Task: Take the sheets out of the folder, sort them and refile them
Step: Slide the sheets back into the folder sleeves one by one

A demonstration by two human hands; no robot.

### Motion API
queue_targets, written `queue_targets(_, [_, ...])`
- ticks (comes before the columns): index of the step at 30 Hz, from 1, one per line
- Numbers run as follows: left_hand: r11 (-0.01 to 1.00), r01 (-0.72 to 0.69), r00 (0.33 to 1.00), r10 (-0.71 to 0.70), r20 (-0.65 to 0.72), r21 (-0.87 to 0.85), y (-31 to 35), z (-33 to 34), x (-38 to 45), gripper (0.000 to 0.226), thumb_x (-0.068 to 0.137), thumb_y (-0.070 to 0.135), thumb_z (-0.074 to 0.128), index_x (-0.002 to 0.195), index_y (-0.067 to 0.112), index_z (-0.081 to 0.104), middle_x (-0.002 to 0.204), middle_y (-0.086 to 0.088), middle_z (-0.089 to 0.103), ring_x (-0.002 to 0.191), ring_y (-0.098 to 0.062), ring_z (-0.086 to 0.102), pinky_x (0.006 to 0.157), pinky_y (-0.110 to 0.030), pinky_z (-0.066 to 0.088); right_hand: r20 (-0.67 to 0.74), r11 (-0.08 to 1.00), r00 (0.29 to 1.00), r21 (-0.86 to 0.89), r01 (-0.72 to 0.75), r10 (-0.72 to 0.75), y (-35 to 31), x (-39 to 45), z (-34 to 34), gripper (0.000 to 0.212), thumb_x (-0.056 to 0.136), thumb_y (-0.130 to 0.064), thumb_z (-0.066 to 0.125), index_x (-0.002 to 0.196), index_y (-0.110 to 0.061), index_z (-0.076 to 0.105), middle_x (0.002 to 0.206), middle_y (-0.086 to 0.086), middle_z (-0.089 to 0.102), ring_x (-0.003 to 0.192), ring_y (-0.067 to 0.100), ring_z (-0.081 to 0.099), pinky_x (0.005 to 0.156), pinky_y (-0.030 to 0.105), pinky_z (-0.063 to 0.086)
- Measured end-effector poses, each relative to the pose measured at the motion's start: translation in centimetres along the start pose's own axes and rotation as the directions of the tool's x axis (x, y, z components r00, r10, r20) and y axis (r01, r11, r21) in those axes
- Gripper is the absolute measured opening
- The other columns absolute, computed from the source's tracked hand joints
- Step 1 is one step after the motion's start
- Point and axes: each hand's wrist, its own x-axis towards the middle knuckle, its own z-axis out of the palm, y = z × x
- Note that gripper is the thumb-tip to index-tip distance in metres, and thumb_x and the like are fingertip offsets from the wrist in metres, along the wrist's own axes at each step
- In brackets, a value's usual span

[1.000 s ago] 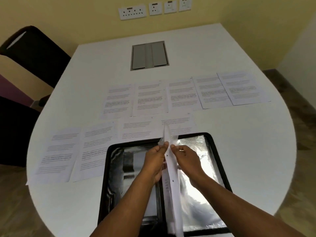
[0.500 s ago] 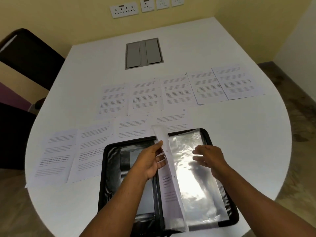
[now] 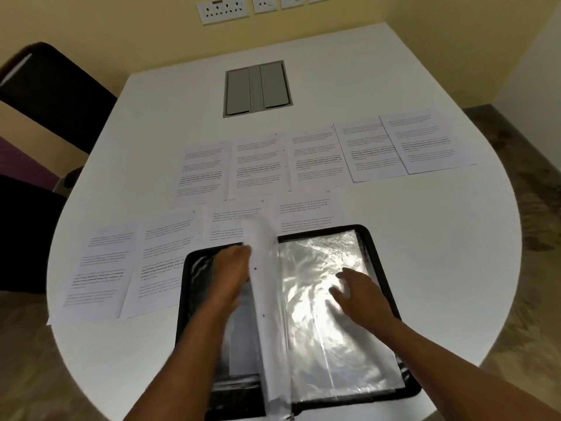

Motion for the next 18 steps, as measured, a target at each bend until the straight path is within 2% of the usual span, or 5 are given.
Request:
queue_targets(5, [0.993,0.112,0.989,-0.107,-0.101,0.045,-3.2,-8.2,2.8,0.013,0.091,0.016,0.057,0.084,0.012,0.068,0.08,-0.008,0.068,0.071,-0.025,0.064,0.065,-0.028,0.05,0.15,0.983,0.986,-0.156,0.094,-0.071,0.1,0.7,2.1,0.05,0.093,-0.047,0.056,0.135,-0.021,0.052,0.154,0.001,0.036,0.143,0.018,0.031,0.113,0.032,0.03])
queue_targets(12, [0.966,0.25,0.958,-0.237,-0.163,0.065,-9.3,-12.6,7.9,0.012,0.084,0.008,0.061,0.072,0.01,0.064,0.071,-0.015,0.058,0.062,-0.025,0.052,0.068,-0.038,0.049,0.16,0.938,0.98,-0.305,0.165,-0.121,0.2,1.9,3.3,0.046,0.088,-0.047,0.058,0.124,-0.019,0.054,0.152,0.004,0.035,0.139,0.02,0.033,0.106,0.035,0.04])
queue_targets(14, [0.966,0.239,0.952,-0.212,-0.222,0.103,-10.1,-12.4,8.6,0.01,0.085,0.014,0.065,0.094,0.014,0.068,0.101,-0.014,0.067,0.089,-0.029,0.061,0.091,-0.042,0.052,0.135,0.924,0.984,-0.349,0.153,-0.112,0.4,2.1,3.3,0.043,0.085,-0.047,0.06,0.119,-0.021,0.054,0.145,0.003,0.04,0.132,0.02,0.039,0.097,0.036,0.045])
queue_targets(15, [0.956,0.24,0.95,-0.196,-0.242,0.167,-10.3,-12.1,8.6,0.026,0.087,0.018,0.065,0.113,0.013,0.064,0.116,-0.012,0.063,0.102,-0.03,0.06,0.097,-0.041,0.049,0.114,0.916,0.988,-0.374,0.143,-0.108,0.4,2.1,3.3,0.043,0.083,-0.048,0.061,0.116,-0.02,0.054,0.14,0.002,0.043,0.126,0.021,0.043,0.092,0.036,0.048])
queue_targets(18, [0.899,0.143,0.967,-0.038,-0.251,0.413,-10.6,-10.5,7.9,0.038,0.092,0.02,0.059,0.127,0.01,0.053,0.124,-0.012,0.058,0.113,-0.032,0.055,0.091,-0.032,0.043,0.029,0.915,0.995,-0.393,0.094,-0.09,0.1,2.1,3.5,0.043,0.079,-0.048,0.065,0.107,-0.017,0.056,0.123,0.003,0.05,0.111,0.022,0.05,0.083,0.038,0.049])
